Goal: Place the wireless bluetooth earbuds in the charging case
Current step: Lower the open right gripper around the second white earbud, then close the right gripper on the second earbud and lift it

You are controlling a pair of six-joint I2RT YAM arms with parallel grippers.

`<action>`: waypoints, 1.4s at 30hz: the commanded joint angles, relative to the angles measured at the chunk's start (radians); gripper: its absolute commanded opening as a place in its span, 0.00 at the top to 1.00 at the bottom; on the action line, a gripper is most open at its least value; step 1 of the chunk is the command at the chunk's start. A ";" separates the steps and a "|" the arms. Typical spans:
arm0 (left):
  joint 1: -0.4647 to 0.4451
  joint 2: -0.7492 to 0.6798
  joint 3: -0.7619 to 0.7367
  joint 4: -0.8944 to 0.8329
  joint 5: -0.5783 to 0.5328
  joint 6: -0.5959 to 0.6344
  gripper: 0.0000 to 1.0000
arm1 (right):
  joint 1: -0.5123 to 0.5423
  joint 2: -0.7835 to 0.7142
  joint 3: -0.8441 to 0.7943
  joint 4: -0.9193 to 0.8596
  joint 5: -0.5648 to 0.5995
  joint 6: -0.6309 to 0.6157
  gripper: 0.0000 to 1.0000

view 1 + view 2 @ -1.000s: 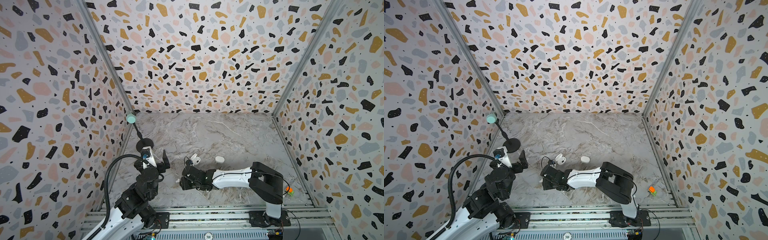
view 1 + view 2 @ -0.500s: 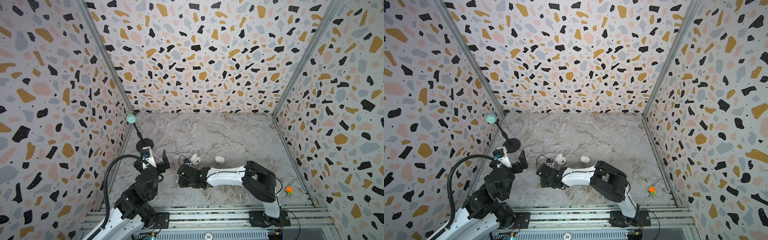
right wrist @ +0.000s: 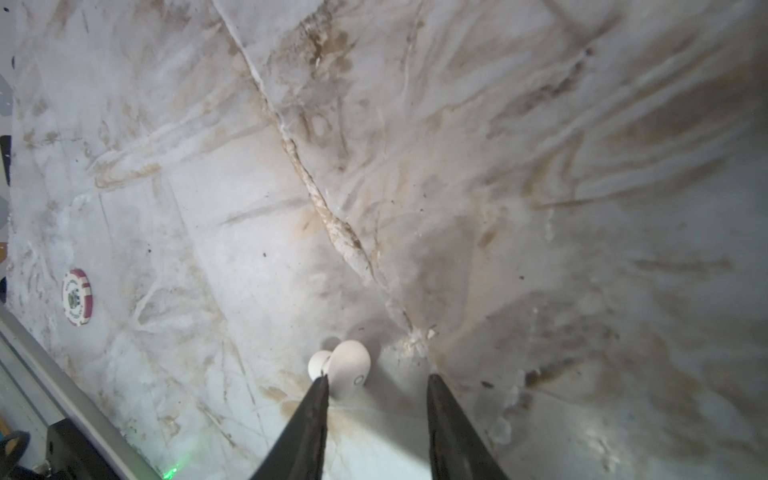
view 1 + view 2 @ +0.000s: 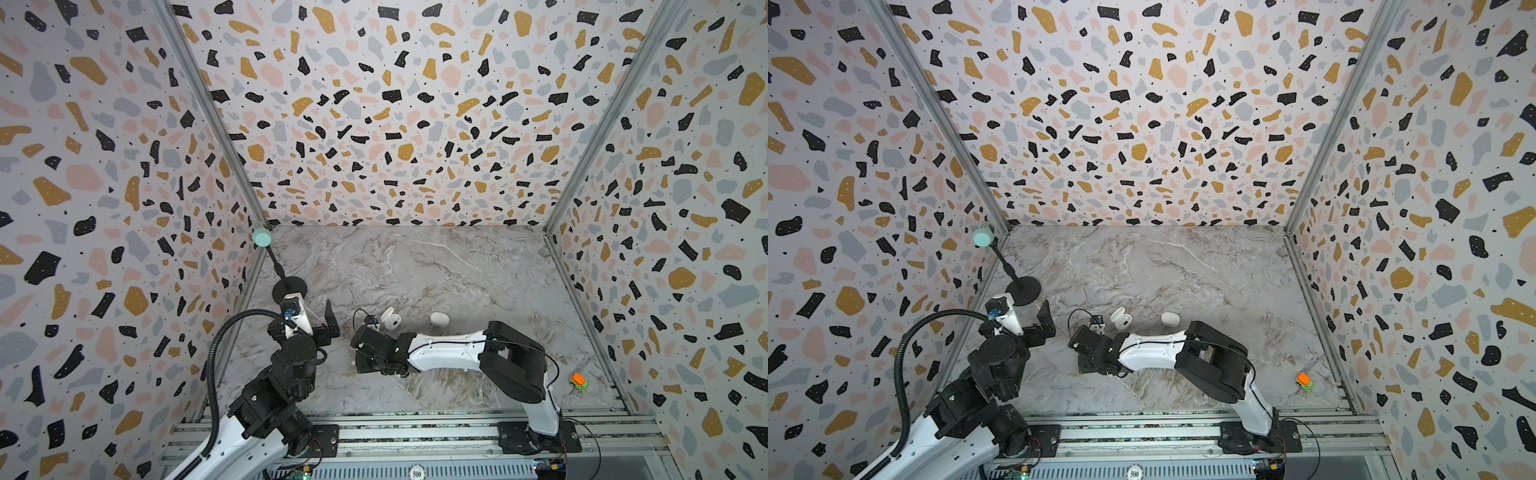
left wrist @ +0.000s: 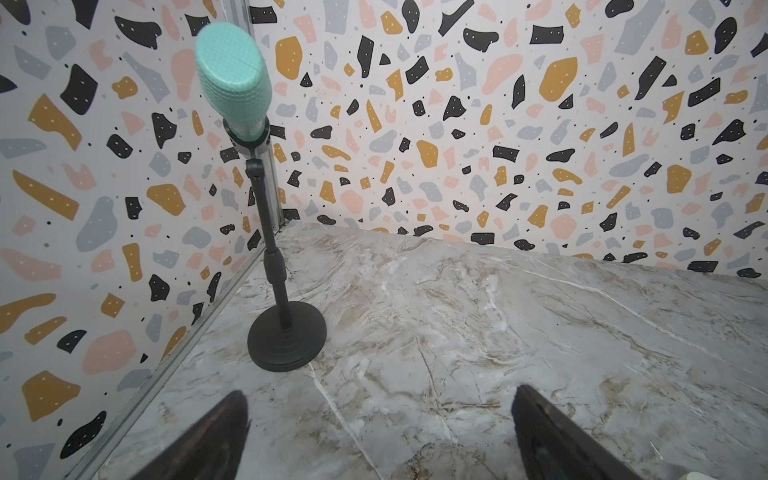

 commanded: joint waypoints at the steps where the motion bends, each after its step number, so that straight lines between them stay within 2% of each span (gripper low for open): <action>1: 0.004 0.000 0.013 0.021 0.006 0.000 0.00 | 0.001 0.009 0.026 -0.047 0.019 -0.016 0.61; 30: 0.007 0.013 0.013 0.024 0.019 0.003 0.00 | -0.003 0.064 0.057 -0.031 -0.024 -0.028 0.66; 42: 0.010 0.008 0.014 0.022 0.016 0.003 0.00 | -0.009 0.006 0.023 0.002 -0.014 0.004 0.66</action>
